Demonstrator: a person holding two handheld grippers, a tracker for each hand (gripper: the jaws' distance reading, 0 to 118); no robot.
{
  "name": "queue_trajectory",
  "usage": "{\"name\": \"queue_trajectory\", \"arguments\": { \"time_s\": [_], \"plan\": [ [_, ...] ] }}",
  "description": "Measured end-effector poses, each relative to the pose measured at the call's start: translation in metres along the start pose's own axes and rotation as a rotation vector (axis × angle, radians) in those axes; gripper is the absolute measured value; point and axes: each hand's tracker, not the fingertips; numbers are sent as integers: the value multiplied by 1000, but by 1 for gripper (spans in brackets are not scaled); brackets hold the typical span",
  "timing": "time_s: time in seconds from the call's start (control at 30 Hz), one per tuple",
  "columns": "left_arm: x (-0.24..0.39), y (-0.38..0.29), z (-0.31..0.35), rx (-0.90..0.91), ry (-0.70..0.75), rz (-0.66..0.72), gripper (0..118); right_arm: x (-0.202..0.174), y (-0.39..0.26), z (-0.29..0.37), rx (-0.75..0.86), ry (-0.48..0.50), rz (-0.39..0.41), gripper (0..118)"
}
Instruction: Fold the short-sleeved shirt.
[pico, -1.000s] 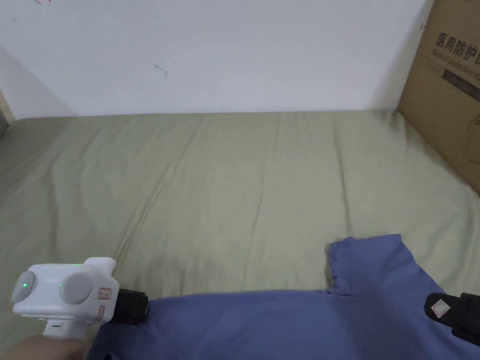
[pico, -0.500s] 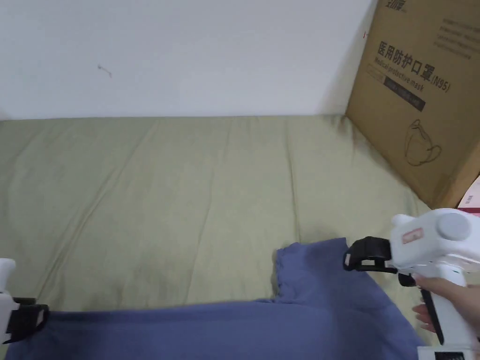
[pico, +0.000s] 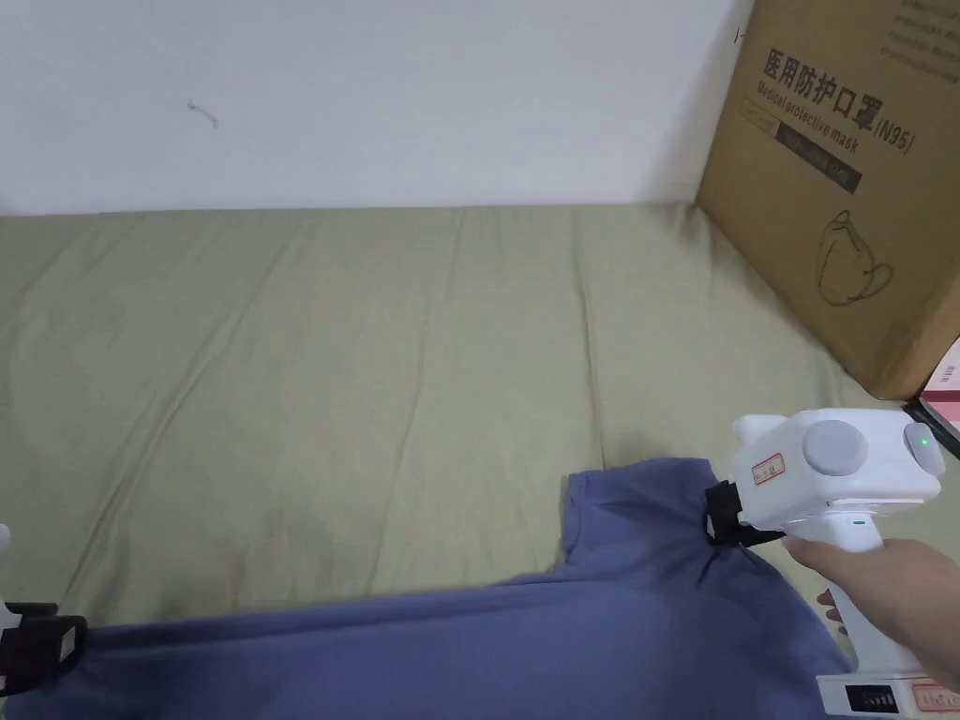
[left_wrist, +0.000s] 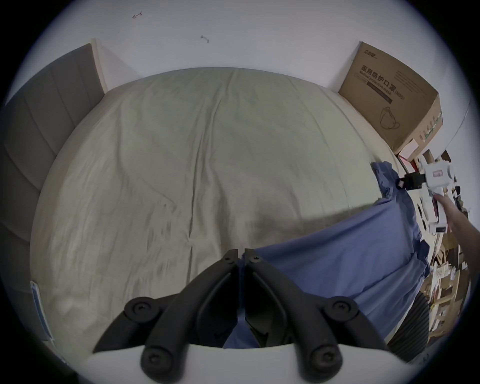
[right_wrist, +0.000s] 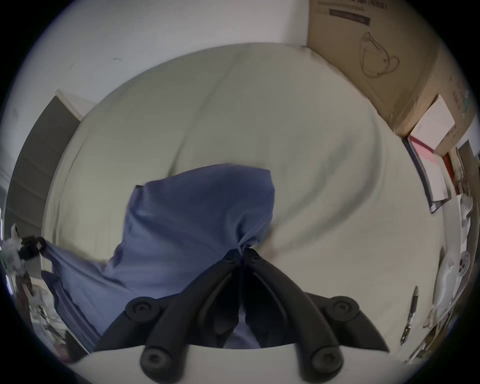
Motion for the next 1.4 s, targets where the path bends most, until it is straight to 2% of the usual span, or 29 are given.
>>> {"name": "queue_trajectory", "arguments": {
  "time_s": [0.03, 0.07, 0.1, 0.3, 0.4, 0.47, 0.63, 0.73, 0.9, 0.97, 1.07, 1.1, 1.13, 1.17, 1.2, 1.23, 1.27, 1.3, 1.33, 1.4],
  "plan": [
    [-1, -1, 1, 4, -4, 13, 2, -7, -4, 7, 28, -55, 31, 1],
    [-2, -2, 2, 8, -6, 23, 2, -9, -7, 14, 39, -7, 41, 1],
    [-2, -2, 4, 15, -7, 31, 2, -11, -9, 20, 53, 36, 27, 1],
    [-1, 1, 45, 269, -2, 100, 2, -1, -12, 89, 332, 45, -115, 1],
    [4, 5, 66, 359, 9, 75, 2, 5, -16, 122, 432, 92, -172, 1],
    [7, 10, 79, 357, -6, 60, 2, 7, -26, 145, 482, 90, -193, 1],
    [10, -3, 92, 254, -59, 8, 2, 9, -86, 180, 427, 122, -177, 1],
    [11, -41, 97, 182, -64, -29, 2, 18, -146, 186, 323, 128, -167, 1],
    [0, -112, 95, -1, -99, 17, 2, 34, -231, 171, 76, 116, -138, 1],
    [1, -135, 84, -109, -59, 19, 2, 35, -253, 156, -2, 95, -140, 1],
    [9, -154, 67, -194, -56, -1, 2, 33, -260, 134, -33, 58, -132, 3],
    [12, -155, 63, -194, -44, -8, 9, 30, -259, 130, -28, 51, -132, 10],
    [15, -155, 61, -186, -45, -6, 30, 28, -256, 130, -15, 45, -148, 43],
    [16, -153, 60, -184, -42, 1, 45, 27, -251, 130, 1, 47, -184, 67],
    [15, -150, 62, -174, -47, 23, 54, 26, -248, 132, 8, 70, -221, 79],
    [14, -147, 66, -159, -50, 58, 54, 23, -245, 135, 8, 102, -264, 79],
    [13, -141, 72, -144, -70, 98, 78, 19, -242, 139, -7, 127, -292, 106],
    [13, -137, 77, -132, -88, 124, 98, 18, -238, 144, -2, 137, -294, 115],
    [14, -132, 86, -107, -109, 147, 103, 13, -235, 153, 18, 139, -285, 115],
    [21, -123, 110, -2, -140, 173, 102, -4, -226, 176, 97, 141, -215, 115]
  ]
}}
